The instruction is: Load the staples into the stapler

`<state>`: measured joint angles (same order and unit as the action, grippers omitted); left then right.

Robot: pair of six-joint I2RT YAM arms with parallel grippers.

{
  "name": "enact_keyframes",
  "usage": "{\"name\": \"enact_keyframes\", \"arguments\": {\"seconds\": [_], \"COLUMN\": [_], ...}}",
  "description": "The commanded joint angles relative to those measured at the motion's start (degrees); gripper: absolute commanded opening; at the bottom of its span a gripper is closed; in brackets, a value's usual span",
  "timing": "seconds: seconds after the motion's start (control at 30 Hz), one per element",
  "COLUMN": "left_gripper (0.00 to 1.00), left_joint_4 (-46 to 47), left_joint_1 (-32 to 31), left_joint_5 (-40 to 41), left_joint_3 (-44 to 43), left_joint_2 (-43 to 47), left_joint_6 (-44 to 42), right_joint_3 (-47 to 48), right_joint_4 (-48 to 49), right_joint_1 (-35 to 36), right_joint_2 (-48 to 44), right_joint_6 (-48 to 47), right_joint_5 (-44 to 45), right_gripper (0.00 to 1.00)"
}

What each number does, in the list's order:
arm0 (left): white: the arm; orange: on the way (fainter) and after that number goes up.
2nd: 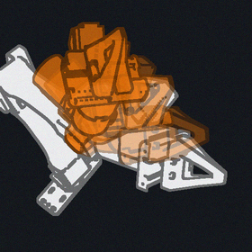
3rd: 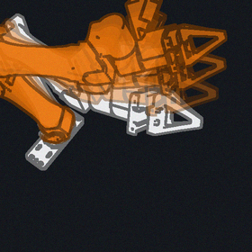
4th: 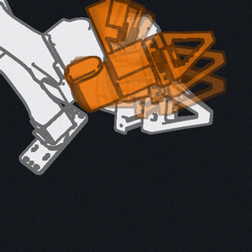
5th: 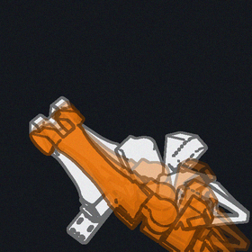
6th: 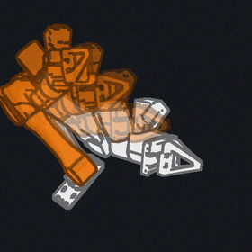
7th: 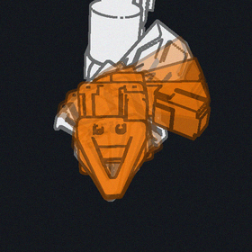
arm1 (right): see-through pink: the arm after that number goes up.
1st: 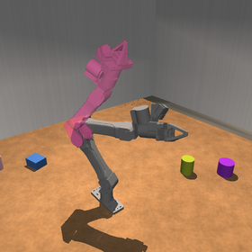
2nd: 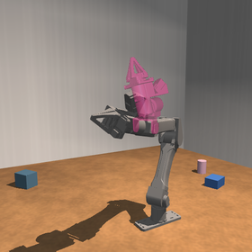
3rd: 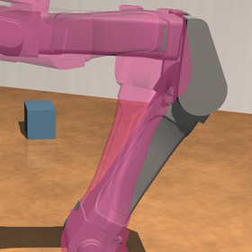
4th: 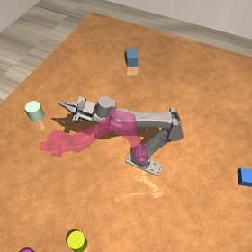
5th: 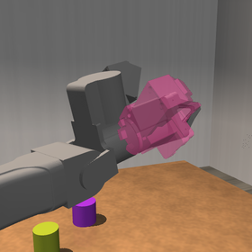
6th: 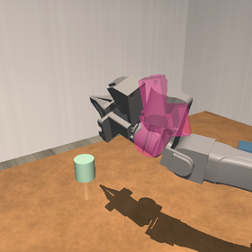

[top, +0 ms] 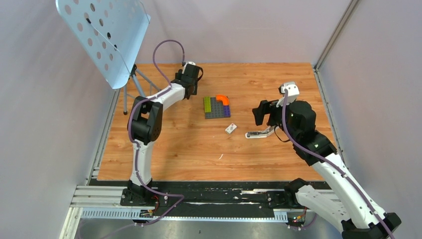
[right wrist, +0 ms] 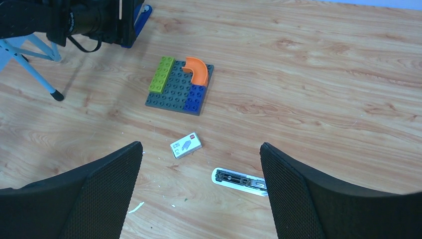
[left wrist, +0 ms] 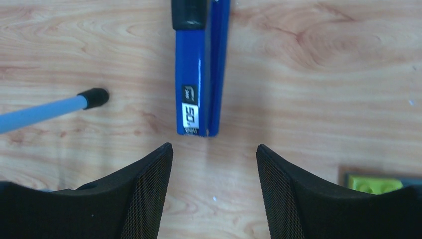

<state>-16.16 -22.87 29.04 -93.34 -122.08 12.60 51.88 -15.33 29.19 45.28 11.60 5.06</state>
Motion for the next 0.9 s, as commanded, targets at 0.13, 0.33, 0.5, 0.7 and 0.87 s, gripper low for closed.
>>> {"name": "enact_keyframes", "arguments": {"seconds": [0.13,0.33,0.5,0.7,0.87], "left_gripper": [0.66,0.66,0.64,0.41,0.2], "left_joint_4": [0.9,0.3,0.1,-0.2,0.3], "left_joint_1": [3.2,6.0,6.5,6.6,6.6], "left_joint_5": [0.9,-4.4,-6.9,-8.1,-9.8], "left_joint_3": [-6.9,-10.3,-12.0,-12.6,-10.6], "left_joint_2": [-5.2,-8.9,-10.5,-10.6,-8.3], "left_joint_6": [-0.7,-0.6,-1.8,-1.9,-1.5], "right_joint_3": [0.8,0.6,1.1,1.2,0.3], "right_joint_4": [0.9,1.0,1.5,1.6,1.7], "right_joint_1": [0.3,0.3,0.2,0.2,0.2], "right_joint_2": [1.4,1.9,3.0,3.6,2.4], "right_joint_6": [-3.2,-4.4,-4.5,-3.5,-2.7], "right_joint_5": [-3.3,-2.9,-3.5,-5.1,-5.6], "right_gripper": [0.9,0.89,0.86,0.8,0.76]}}
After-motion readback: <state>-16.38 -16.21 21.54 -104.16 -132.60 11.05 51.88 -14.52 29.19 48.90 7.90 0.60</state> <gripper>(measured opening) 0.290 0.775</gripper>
